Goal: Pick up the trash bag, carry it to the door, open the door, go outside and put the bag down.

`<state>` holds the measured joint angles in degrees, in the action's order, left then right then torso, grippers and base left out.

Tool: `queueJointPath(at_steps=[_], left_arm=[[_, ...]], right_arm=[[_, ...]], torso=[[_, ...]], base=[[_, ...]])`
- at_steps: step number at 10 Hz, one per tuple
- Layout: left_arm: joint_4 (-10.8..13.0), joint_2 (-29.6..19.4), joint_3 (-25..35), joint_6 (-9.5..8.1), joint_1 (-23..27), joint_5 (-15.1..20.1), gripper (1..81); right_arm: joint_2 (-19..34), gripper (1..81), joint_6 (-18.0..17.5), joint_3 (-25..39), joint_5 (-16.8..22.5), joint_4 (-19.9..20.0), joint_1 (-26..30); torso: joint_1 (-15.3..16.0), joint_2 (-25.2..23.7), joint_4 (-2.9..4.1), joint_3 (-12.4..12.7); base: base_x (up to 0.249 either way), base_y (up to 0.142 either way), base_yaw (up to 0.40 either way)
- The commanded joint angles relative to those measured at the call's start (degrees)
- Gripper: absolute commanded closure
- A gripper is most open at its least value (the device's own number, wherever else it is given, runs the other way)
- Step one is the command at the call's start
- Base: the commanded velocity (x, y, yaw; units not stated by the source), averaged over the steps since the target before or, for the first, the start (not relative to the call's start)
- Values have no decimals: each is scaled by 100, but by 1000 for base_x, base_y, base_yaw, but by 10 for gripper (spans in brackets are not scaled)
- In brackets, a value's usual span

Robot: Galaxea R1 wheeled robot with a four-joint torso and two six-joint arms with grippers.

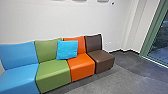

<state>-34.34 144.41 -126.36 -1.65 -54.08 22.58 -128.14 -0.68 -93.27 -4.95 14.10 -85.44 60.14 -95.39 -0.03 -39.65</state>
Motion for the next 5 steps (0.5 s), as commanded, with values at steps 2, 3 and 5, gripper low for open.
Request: queueJointPath(at_steps=[2,3,5], left_arm=[[-117,45,-170,-20,701,441,10],[-108,106,-205,-20,701,466,10],[-99,256,-205,-11,701,748,10]], right_arm=[[716,10,-11,20,266,101,93],[803,10,-2,46,231,127,66],[944,10,-2,177,144,136,58]], torso=[[483,-756,0,0],[609,-964,0,0],[861,-1381,0,-569]], base=[[0,0,0],[0,0,0],[0,0,0]])
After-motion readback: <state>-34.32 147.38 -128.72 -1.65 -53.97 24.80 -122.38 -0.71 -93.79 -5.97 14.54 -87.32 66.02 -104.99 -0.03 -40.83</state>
